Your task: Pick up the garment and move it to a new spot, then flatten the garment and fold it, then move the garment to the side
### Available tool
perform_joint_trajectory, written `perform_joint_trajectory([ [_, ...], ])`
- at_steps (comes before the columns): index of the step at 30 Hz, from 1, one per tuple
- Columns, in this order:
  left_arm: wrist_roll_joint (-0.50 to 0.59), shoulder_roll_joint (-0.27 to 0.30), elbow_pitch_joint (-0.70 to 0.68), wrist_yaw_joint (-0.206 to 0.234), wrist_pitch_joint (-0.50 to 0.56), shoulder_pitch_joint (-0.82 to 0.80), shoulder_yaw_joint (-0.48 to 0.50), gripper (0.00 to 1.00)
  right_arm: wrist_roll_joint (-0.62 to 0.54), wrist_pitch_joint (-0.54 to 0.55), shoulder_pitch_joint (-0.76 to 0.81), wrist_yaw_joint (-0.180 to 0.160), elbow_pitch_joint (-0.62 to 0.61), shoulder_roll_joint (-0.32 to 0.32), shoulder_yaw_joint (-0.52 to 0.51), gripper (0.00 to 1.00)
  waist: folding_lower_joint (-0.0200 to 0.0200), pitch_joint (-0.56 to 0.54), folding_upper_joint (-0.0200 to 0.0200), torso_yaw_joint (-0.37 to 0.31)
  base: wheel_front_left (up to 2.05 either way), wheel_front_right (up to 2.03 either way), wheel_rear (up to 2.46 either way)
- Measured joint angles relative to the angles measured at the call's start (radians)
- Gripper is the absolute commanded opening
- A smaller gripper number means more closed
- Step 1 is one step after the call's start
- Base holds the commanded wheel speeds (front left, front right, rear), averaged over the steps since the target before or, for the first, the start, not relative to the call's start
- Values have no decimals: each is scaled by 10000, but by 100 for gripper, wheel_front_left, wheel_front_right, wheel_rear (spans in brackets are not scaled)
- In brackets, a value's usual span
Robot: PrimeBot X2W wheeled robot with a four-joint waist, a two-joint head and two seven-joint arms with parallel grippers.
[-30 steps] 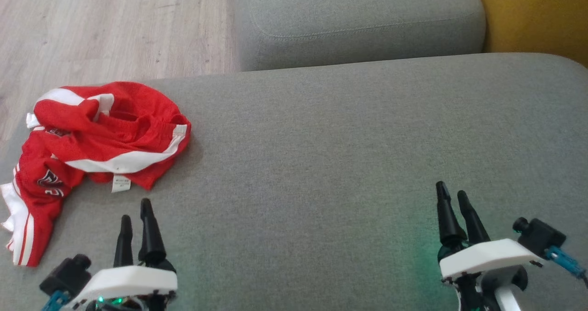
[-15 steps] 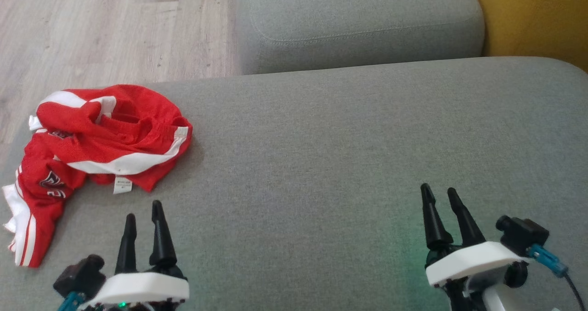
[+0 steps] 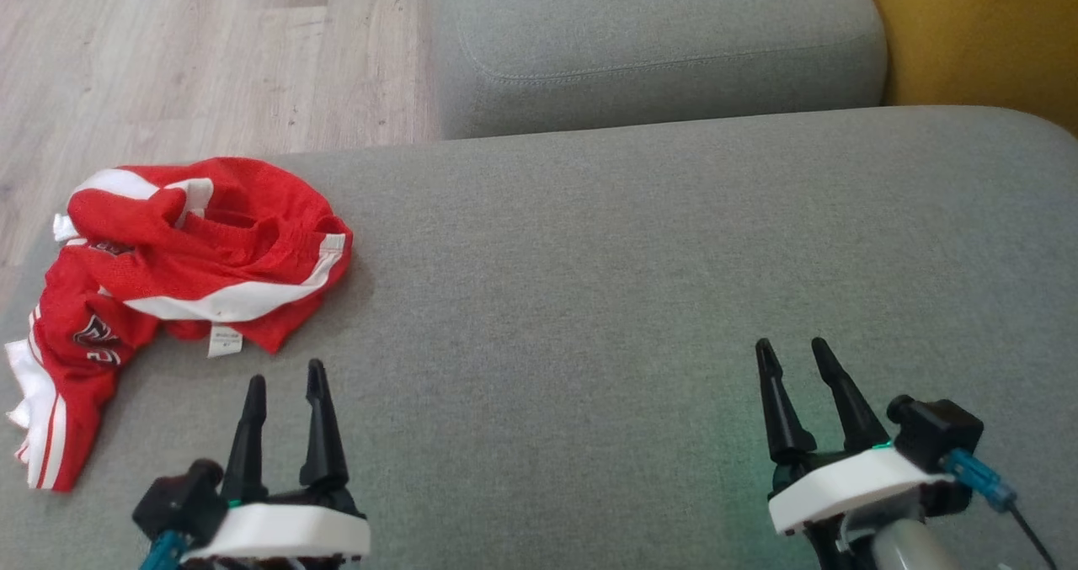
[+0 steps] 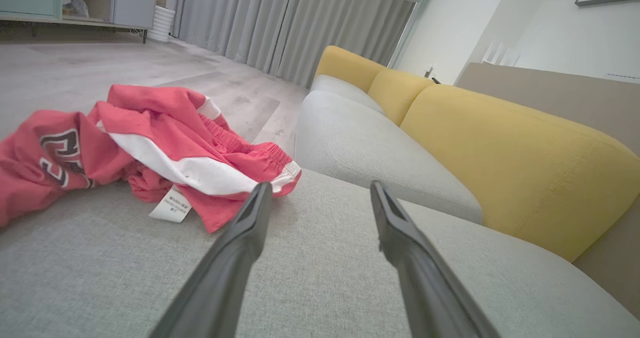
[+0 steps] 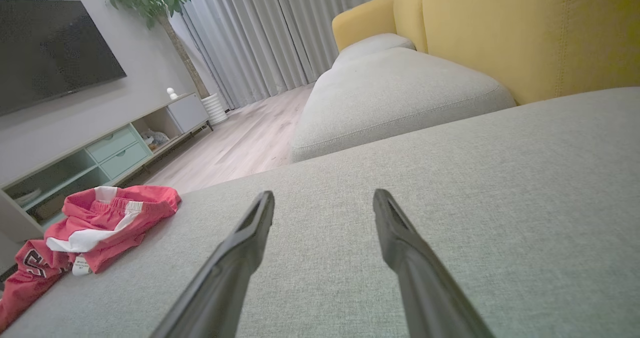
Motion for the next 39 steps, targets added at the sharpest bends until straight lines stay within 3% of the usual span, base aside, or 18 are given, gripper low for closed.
perform_joint_trajectory([
  [15, 1641, 6, -113, 71, -493, 125, -286, 100, -1856, -456, -45, 0, 4, -6, -38, 100, -1, -94, 0, -57, 0, 0, 0],
  [25, 2500, 19, 21, 362, -775, 250, -334, 100, -3037, -755, -45, 0, 86, -12, -307, 100, -1, -133, 0, -77, 0, 0, 0],
  [39, 2587, 23, 46, 360, -784, 248, -353, 100, -3081, -757, -44, 0, 155, -12, -374, 100, -1, -126, 0, -113, 0, 0, 0],
])
